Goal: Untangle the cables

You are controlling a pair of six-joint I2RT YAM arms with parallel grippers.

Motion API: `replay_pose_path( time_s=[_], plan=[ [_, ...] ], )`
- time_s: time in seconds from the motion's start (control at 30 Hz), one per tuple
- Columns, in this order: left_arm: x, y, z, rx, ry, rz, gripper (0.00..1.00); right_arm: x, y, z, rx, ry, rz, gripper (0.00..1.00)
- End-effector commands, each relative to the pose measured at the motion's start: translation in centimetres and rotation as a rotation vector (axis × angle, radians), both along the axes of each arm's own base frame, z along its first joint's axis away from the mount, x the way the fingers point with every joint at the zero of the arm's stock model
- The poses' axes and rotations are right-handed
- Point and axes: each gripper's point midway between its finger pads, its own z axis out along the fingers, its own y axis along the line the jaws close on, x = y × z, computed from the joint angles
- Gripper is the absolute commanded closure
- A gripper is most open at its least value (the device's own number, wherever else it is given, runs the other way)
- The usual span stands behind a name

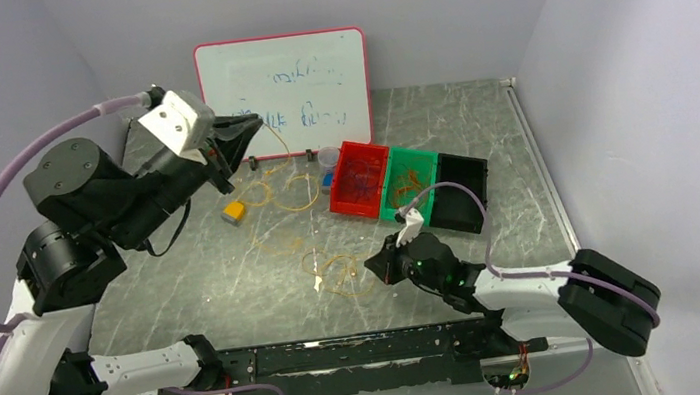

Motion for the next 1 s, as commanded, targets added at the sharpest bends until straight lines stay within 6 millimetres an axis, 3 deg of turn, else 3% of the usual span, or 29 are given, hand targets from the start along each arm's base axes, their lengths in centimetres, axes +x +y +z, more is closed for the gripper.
replay_pose_path(
  time_s=[0.0,0.23,0.6,0.73,0.97],
  plan=[
    [-0.9,-0.9,-1.2,0.019,0.011,-0.072,0.93,-0.3,1.0,2.9,-0.019,-0.108,0.115,0.86],
    [-1.6,-2.1,-2.1,0.023,0.012,-0.141,0.93,-0.9,1.0,7.3,0.009,-0.218,0.180,0.61],
    [-1.5,-3.3,-3.1,0.041,0.024,-0.175,0.93,-0.3,-0.3,14.3,-0.011,-0.406,0.174,0.44],
    [-1.5,-3.4,-3.2,0.043,0.027,-0.175,0.93,-0.4,0.0,13.7,-0.106,-0.391,0.242,0.40],
    [-1.3,-3.4,-3.5,0.046,0.036,-0.165,0.93,-0.5,0.3,9.3,-0.347,-0.205,0.349,0.36]
  ],
)
